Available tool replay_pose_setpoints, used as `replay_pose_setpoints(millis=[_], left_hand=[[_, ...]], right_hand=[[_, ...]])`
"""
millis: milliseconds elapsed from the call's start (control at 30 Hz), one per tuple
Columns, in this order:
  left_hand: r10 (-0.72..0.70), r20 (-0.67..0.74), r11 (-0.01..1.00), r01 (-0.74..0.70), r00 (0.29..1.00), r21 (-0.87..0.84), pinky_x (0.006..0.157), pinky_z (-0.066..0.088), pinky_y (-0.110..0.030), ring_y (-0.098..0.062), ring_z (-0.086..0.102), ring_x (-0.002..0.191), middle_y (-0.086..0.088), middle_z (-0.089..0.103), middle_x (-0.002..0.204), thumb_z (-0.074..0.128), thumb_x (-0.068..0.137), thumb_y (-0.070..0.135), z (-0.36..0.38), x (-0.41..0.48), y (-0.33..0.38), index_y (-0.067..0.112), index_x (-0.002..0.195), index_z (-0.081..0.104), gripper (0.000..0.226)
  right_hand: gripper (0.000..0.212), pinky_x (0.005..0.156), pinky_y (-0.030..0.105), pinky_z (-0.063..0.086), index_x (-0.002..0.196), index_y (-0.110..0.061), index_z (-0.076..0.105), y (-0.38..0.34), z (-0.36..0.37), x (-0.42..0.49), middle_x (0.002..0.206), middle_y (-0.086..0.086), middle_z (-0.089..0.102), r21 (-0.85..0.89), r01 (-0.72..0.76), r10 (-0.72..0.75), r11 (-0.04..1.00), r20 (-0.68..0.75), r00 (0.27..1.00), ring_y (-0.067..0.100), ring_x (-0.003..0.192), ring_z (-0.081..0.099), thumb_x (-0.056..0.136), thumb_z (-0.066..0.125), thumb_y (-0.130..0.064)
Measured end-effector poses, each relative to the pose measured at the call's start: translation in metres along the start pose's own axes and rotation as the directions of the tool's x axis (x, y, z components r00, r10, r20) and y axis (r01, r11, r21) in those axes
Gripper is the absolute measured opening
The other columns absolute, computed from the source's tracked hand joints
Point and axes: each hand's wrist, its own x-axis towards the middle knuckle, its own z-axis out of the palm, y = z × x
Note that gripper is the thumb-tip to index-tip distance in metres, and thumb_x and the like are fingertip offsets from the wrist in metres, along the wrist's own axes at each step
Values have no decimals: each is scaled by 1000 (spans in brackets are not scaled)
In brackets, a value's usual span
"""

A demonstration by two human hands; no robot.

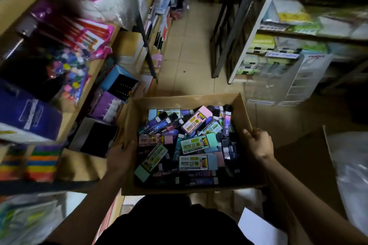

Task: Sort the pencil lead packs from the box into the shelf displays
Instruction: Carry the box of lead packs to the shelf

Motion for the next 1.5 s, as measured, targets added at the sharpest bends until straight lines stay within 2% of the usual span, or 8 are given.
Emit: replay_pose_setpoints(millis=[100, 233, 467, 567, 800, 1000, 1167, 1500], left_hand=[[-73, -16, 997, 73, 997, -9, 79, 45, -41, -39, 60, 97, -23, 63, 105, 57, 93, 29, 11, 27, 19, 3, 113, 63, 33], [-137, -30, 990, 136, 990, -32, 77, 47, -48, -35, 59, 82, -16, 60, 78, 54, 95, 29, 23, 50, 41, 16, 77, 61, 23], [-287, -209, 958, 284, 935, -46, 66, 40, -40, -36, 59, 80, -25, 62, 84, 52, 95, 34, 54, 59, 50, 2, 86, 64, 36], [-407, -322, 913, 364, 855, -186, 56, 36, -34, -33, 60, 69, -16, 60, 68, 54, 94, 31, 67, 41, 48, 10, 73, 62, 31], [-635, -391, 770, 504, 666, -392, 48, 36, -28, -27, 56, 61, -18, 63, 76, 55, 94, 33, 72, -9, 23, -2, 97, 67, 36], [-755, -428, 654, 522, 497, -548, 65, 41, -32, -29, 58, 73, -21, 65, 86, 55, 93, 31, 69, -46, -5, -4, 106, 65, 39], [-818, -439, 574, 481, 373, -662, 74, 46, -39, -37, 64, 87, -23, 65, 91, 56, 93, 31, 76, -70, -16, 0, 101, 60, 32], [-919, -392, 371, 447, 50, -814, 59, 36, -33, -31, 57, 68, -18, 61, 74, 56, 93, 31, 128, -59, 8, 1, 101, 68, 33]], right_hand=[[35, 70, 41, 49, 100, -2, 67, -21, -3, 38, 87, 22, 67, -12, -18, 18, 1000, 47, 999, 38, 82, 64, 96, 51, -33], [39, 65, 34, 45, 98, 0, 68, -48, -7, 89, 87, 22, 67, -50, 6, -1, 999, 102, 995, 36, 82, 64, 96, 50, -35], [20, 55, 22, 45, 87, -24, 63, -93, 3, 177, 75, -3, 65, 33, 192, -192, 981, 322, 927, 9, 64, 60, 95, 49, -35], [14, 52, 18, 41, 88, -27, 64, -124, 14, 208, 79, 1, 67, -4, 359, -330, 933, 380, 864, 2, 62, 58, 94, 52, -29], [30, 72, 27, 38, 114, -7, 65, -191, 60, 225, 106, 14, 68, -44, 622, -513, 781, 523, 681, 32, 96, 61, 95, 52, -27], [26, 44, 12, 30, 70, -6, 56, -230, 103, 202, 58, -2, 47, 65, 695, -551, 717, 664, 506, 18, 60, 46, 94, 55, -16], [25, 58, 27, 32, 66, -10, 53, -263, 133, 179, 59, -1, 48, 125, 764, -600, 633, 703, 382, 16, 57, 43, 91, 59, -10], [15, 45, 7, 33, 77, -7, 57, -319, 204, 184, 66, 1, 53, 191, 859, -524, 475, 846, 102, 7, 59, 45, 92, 55, -7]])
